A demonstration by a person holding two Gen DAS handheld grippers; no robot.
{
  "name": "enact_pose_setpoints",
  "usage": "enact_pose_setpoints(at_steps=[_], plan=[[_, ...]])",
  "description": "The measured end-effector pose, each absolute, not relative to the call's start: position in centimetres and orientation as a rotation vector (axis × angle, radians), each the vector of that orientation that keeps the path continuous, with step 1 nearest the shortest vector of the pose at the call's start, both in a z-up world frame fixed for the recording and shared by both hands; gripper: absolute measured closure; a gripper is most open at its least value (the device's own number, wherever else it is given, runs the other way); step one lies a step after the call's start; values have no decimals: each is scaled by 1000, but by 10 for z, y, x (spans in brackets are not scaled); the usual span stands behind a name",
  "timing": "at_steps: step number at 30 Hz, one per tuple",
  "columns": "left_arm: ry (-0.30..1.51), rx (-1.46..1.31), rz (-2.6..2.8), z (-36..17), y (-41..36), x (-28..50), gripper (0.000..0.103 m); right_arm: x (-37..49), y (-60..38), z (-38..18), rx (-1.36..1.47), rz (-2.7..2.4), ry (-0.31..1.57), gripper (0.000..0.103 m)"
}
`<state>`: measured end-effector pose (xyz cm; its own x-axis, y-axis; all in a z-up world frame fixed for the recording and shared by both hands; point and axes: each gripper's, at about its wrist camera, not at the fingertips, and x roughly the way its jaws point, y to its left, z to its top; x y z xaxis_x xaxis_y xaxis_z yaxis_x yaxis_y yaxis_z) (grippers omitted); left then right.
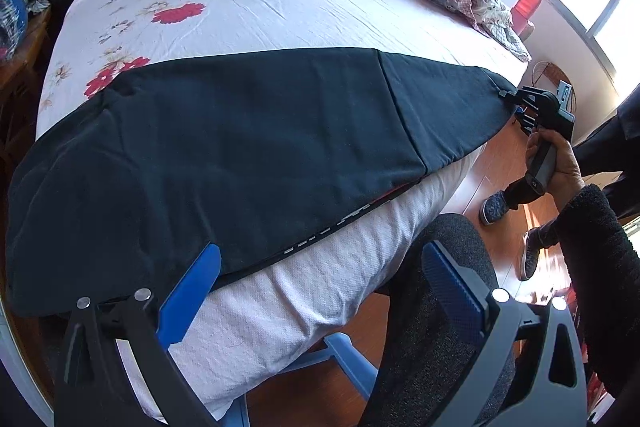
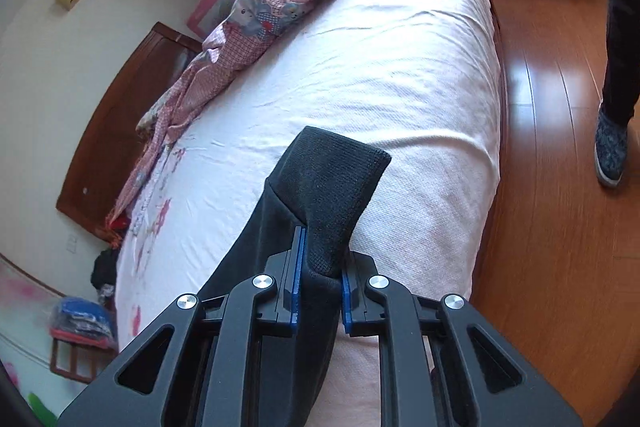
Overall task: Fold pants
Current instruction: 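Lift the cuff with the right gripper and fold it over the pants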
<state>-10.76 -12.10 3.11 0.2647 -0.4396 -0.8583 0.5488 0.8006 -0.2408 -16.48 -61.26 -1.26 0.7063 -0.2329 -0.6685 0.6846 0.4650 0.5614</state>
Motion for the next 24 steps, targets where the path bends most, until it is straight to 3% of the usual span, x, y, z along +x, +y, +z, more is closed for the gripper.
enact_pose_setpoints(at_steps=[6,12,17,21,24], plan=[[1042,15,-589,50,-87,-93,2,-125,-550,52,549,-543,607,89],[981,-110,-452,64,-34,-71,2,-88,-385,96,-44,-361,617,89],[977,-208,-356,58,7,-61,2,-75,-235,24,-512,-211,705,90],[991,-276,-326,51,28,-58,2,-70,-181,-55,-761,-178,804,90],[970,-294,-312,50,38,-61,2,-77,-177,-47,-772,-221,766,90]])
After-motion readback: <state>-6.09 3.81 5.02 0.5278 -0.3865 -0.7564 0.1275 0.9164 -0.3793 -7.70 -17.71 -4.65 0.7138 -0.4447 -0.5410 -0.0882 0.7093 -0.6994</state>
